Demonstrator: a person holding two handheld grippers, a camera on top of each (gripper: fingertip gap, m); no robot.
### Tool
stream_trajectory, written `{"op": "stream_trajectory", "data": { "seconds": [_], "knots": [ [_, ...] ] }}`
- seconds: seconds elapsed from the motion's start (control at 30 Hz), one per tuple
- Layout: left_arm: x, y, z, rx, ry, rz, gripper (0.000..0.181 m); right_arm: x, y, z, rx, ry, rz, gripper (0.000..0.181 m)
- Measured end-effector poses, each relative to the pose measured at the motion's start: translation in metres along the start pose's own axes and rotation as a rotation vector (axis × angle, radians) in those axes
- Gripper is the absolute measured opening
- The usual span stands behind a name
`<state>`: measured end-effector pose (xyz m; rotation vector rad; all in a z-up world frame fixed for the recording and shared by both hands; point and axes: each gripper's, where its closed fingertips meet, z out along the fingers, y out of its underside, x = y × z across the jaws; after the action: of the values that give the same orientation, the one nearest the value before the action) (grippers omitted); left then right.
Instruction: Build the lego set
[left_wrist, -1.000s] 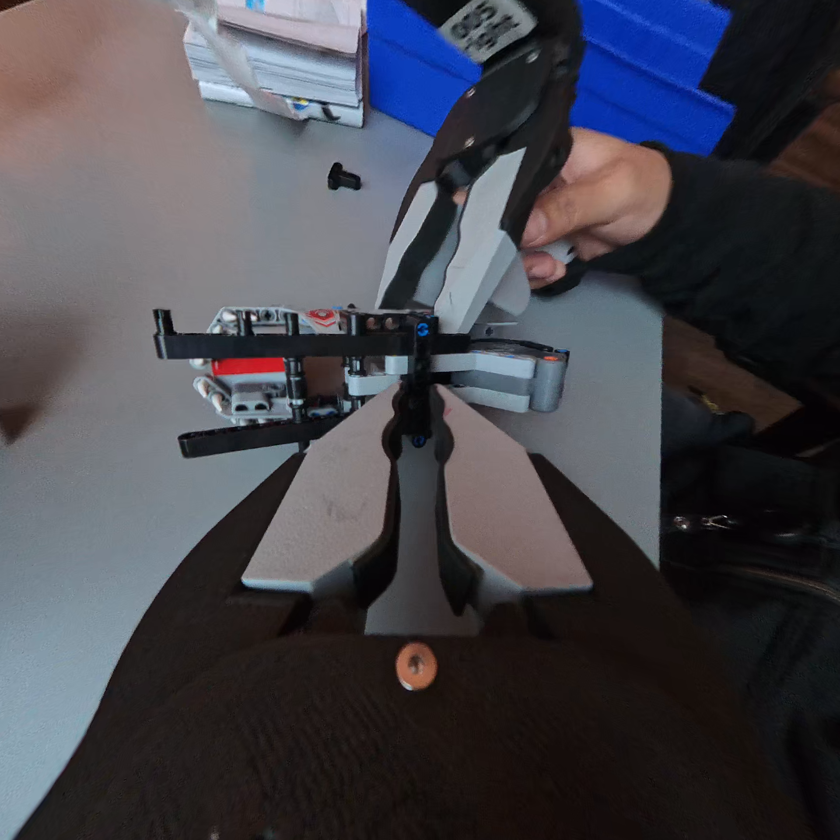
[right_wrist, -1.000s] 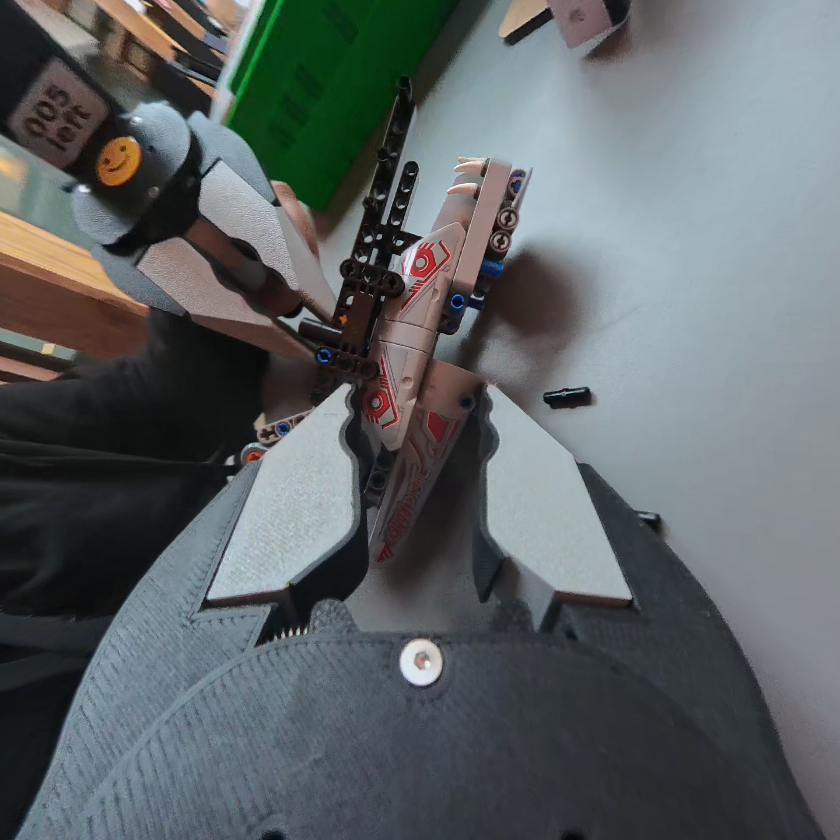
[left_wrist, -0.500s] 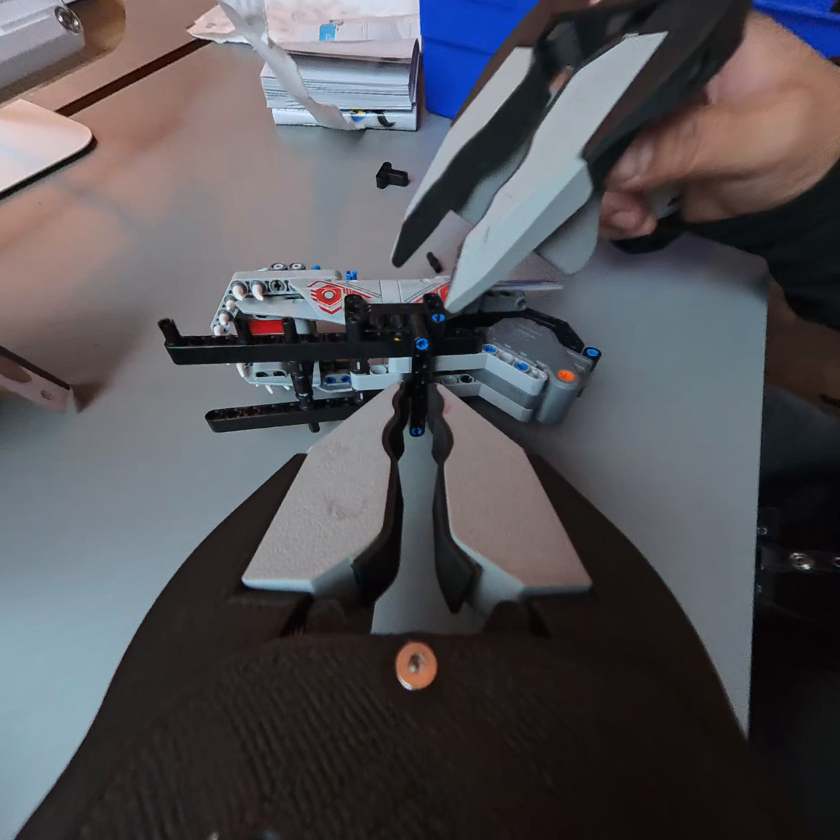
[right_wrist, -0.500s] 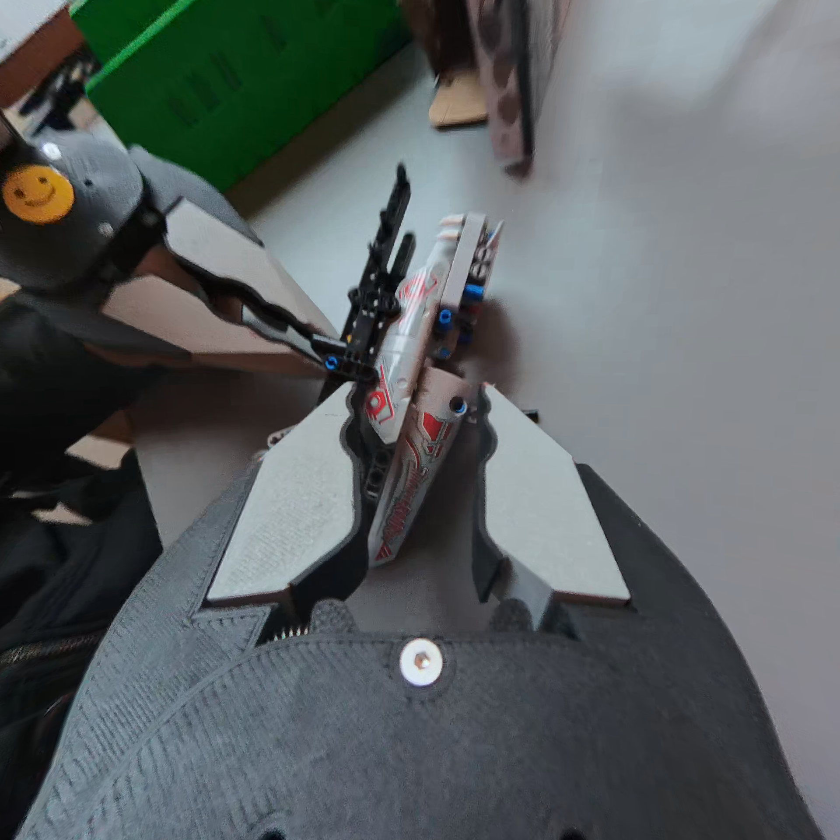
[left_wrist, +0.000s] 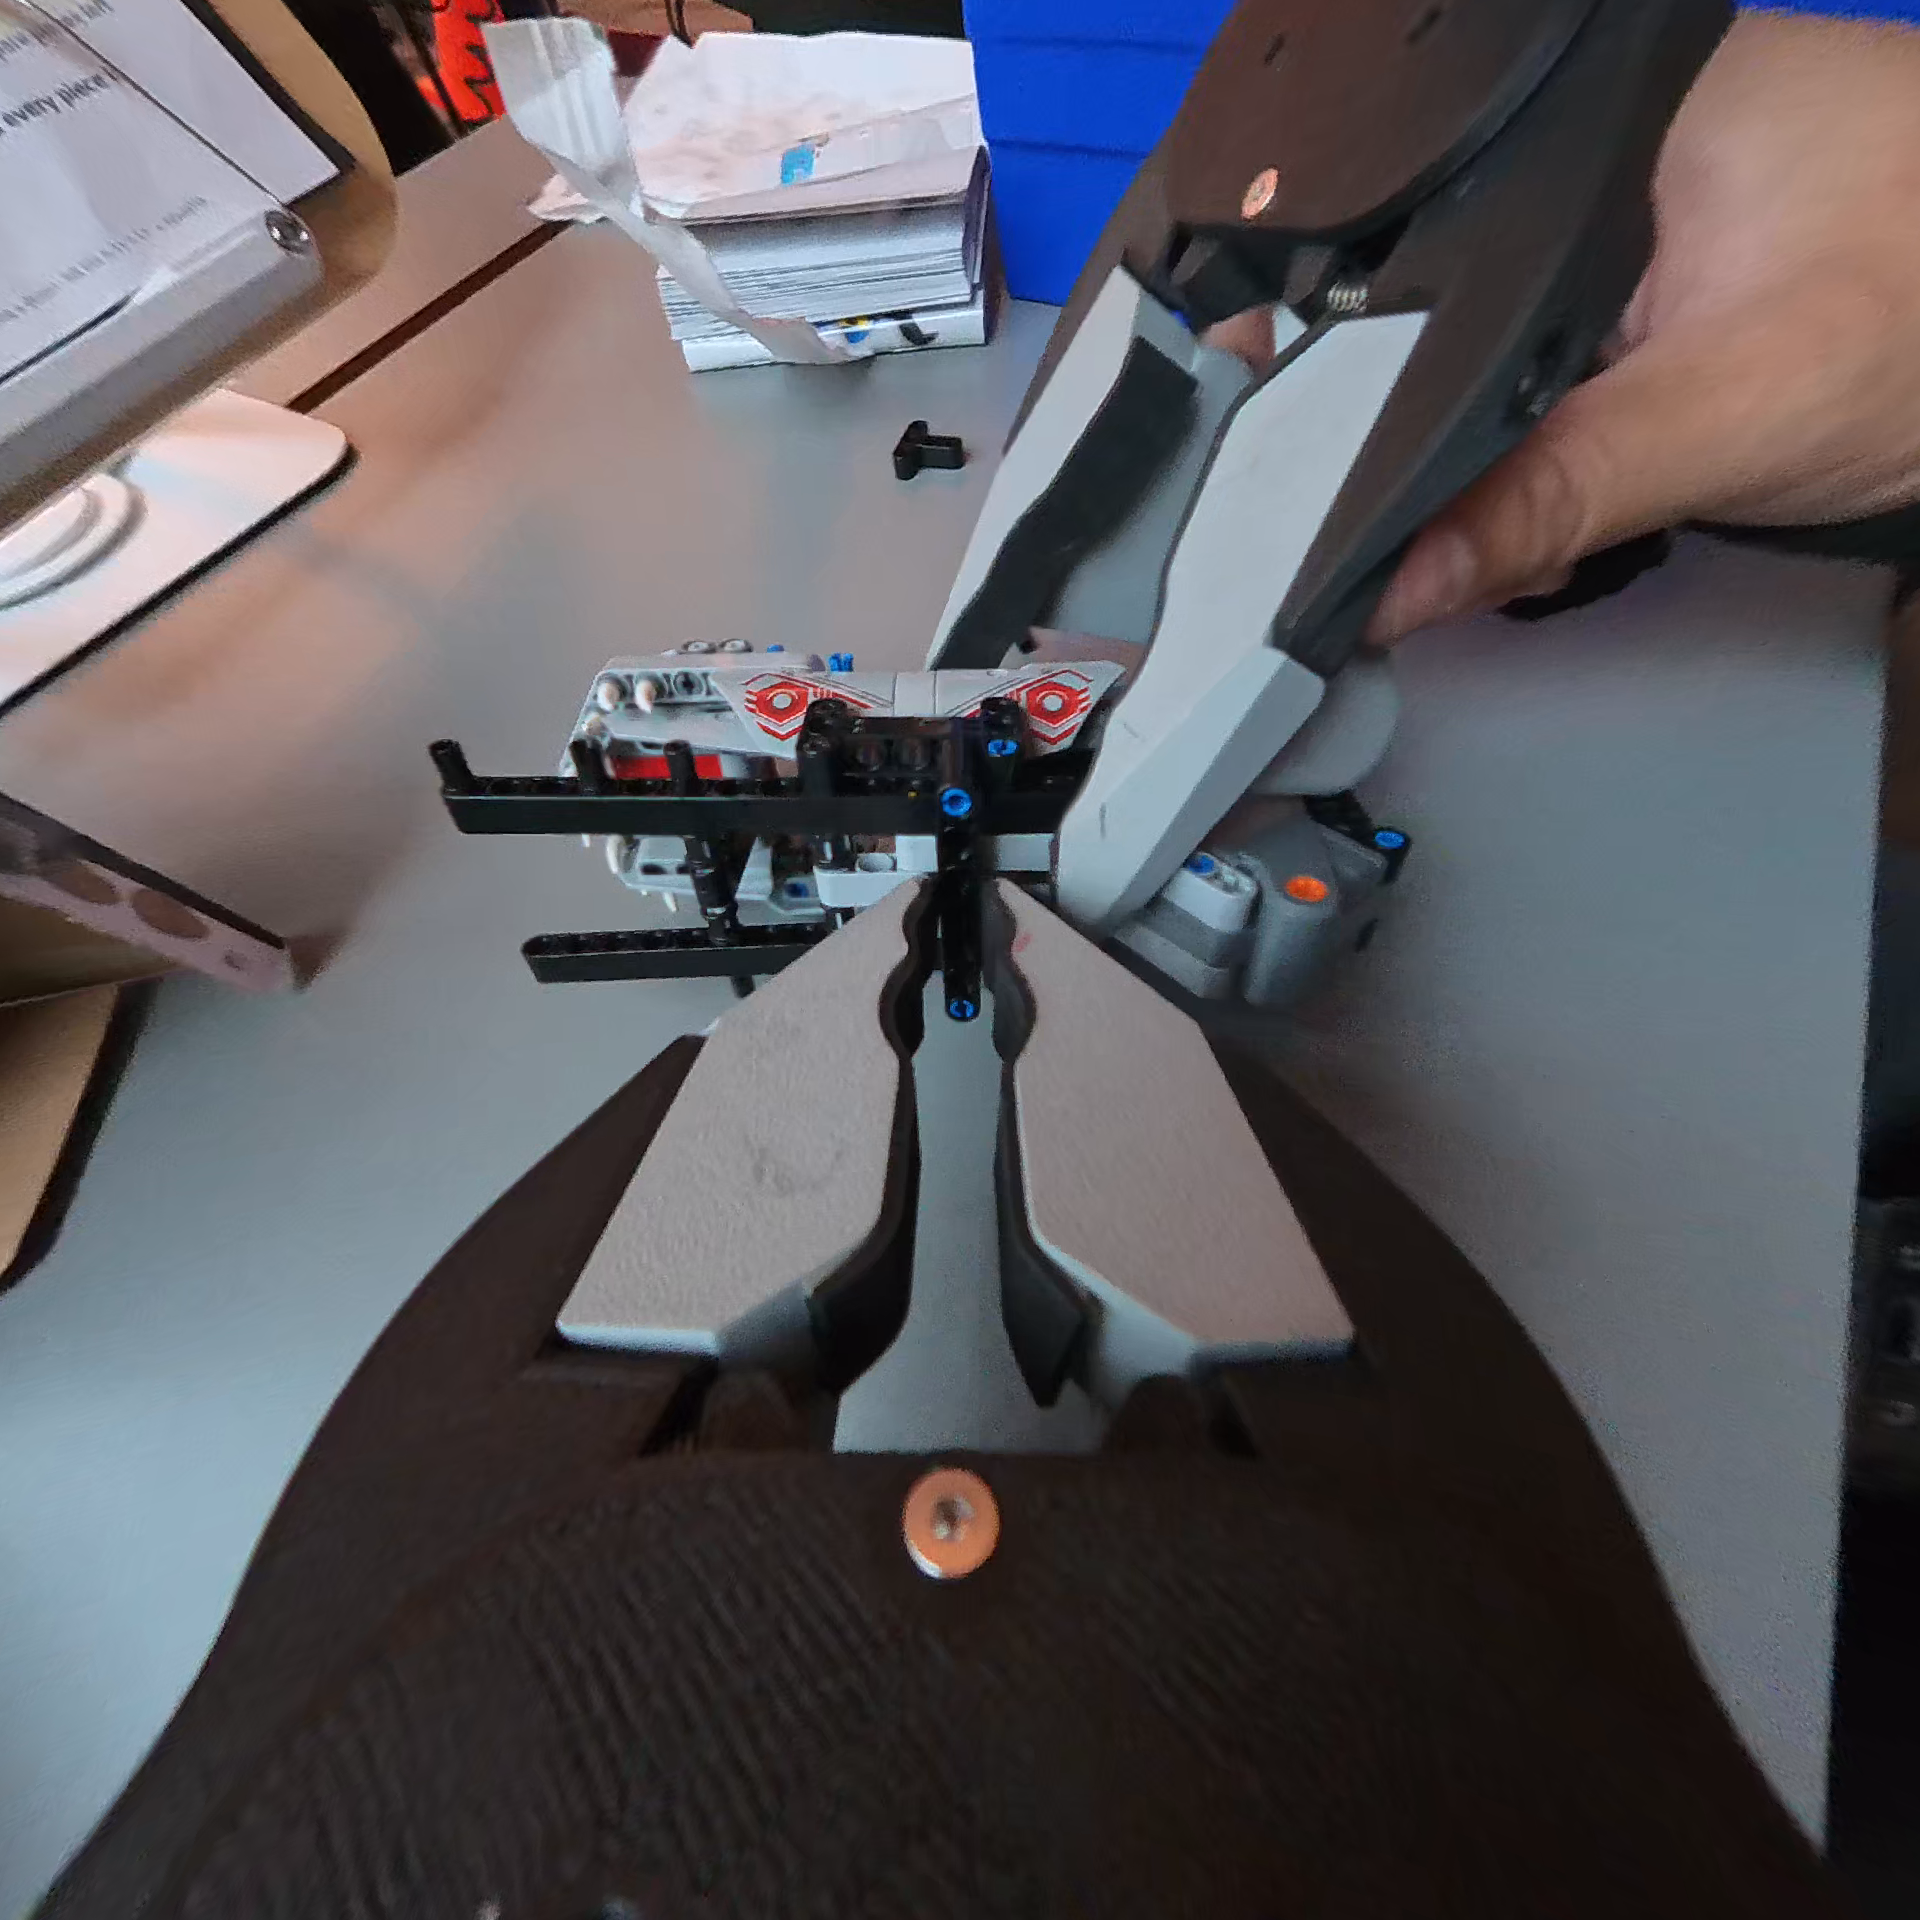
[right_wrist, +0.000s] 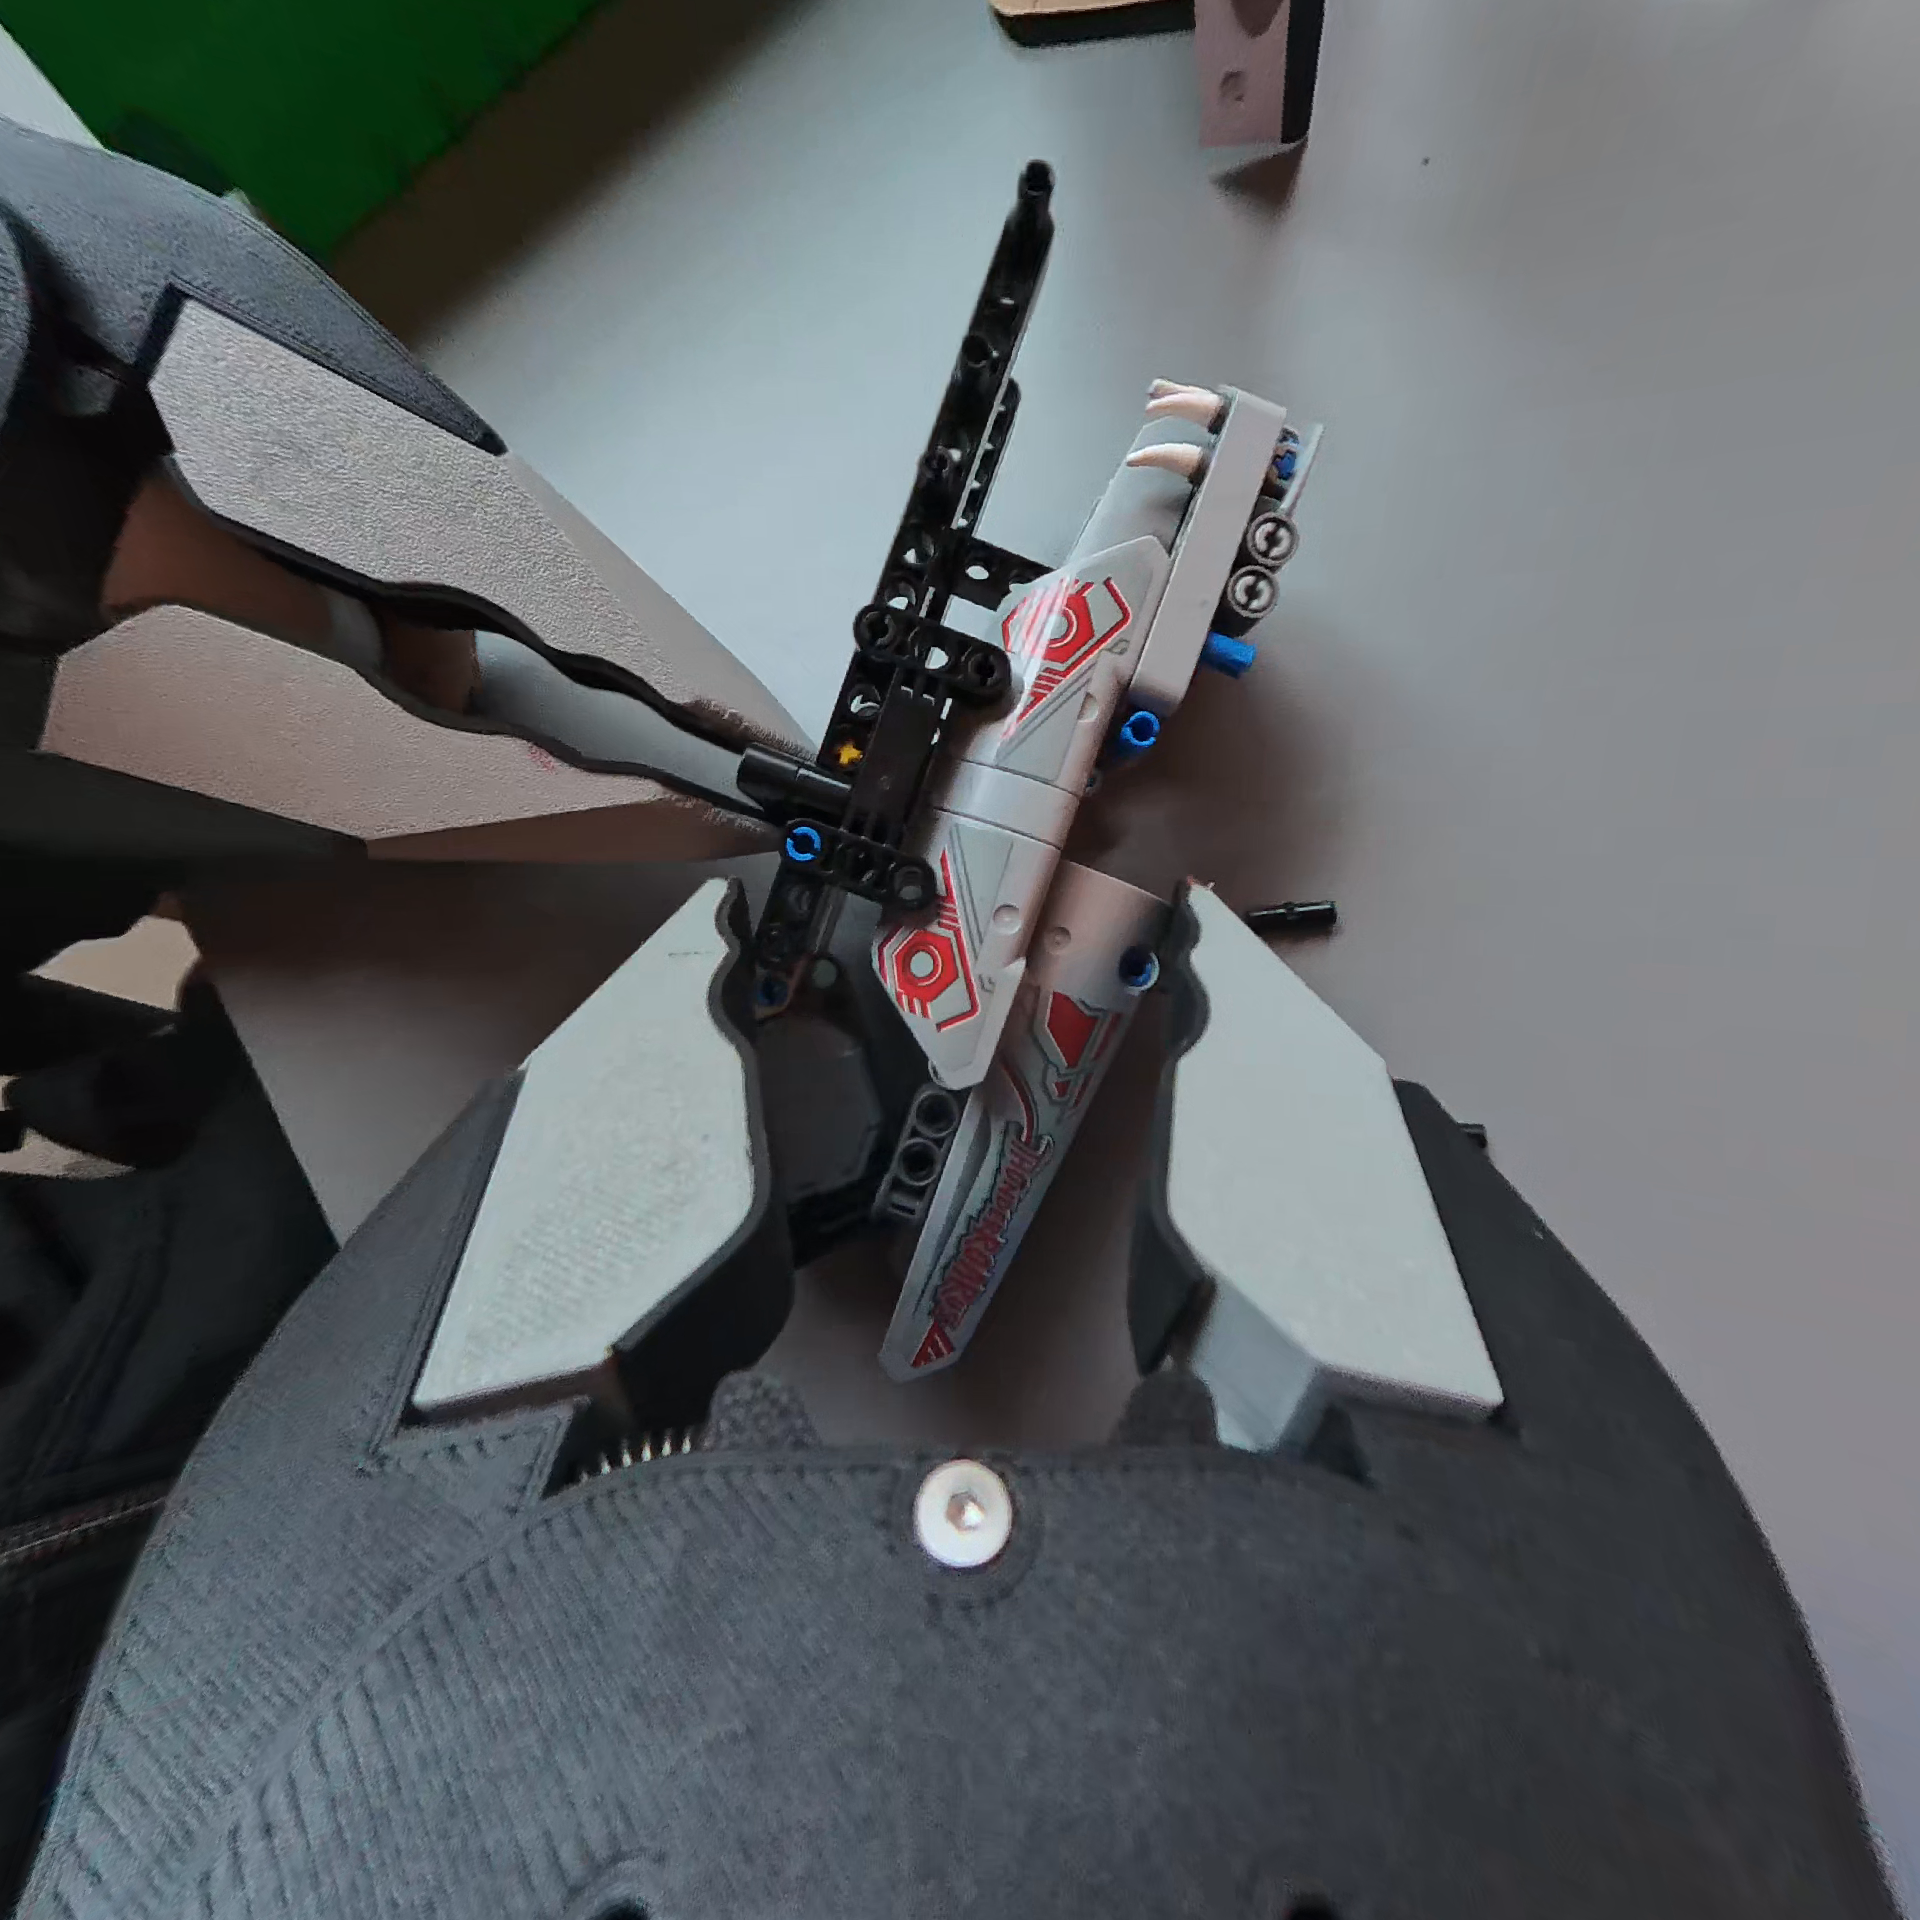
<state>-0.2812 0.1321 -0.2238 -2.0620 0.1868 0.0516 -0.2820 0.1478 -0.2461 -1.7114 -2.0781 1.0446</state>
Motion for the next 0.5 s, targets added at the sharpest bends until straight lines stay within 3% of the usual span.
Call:
{"op": "stream_trajectory", "data": {
  "seconds": [0.17, 0.27, 0.4, 0.43, 0.5],
  "knots": [
    [0.003, 0.004, 0.005, -0.04, 0.01, -0.018, 0.004, 0.007, 0.002, -0.002, -0.073, 0.137, -0.128, 0.077],
    [0.002, 0.008, 0.009, -0.092, -0.017, 0.068, 0.005, 0.013, 0.001, -0.003, -0.097, 0.254, -0.188, 0.075],
    [0.001, 0.007, 0.0, -0.043, 0.0, 0.041, 0.005, 0.008, -0.003, -0.002, 0.002, 0.185, -0.125, 0.074],
    [-0.002, 0.011, -0.001, -0.065, -0.012, 0.045, 0.005, 0.017, -0.002, -0.005, 0.0, 0.235, -0.118, 0.074],
    [-0.007, 0.022, -0.011, -0.088, -0.03, 0.043, 0.004, 0.067, 0.006, -0.028, -0.038, 0.479, -0.134, 0.075]
  ]
}}
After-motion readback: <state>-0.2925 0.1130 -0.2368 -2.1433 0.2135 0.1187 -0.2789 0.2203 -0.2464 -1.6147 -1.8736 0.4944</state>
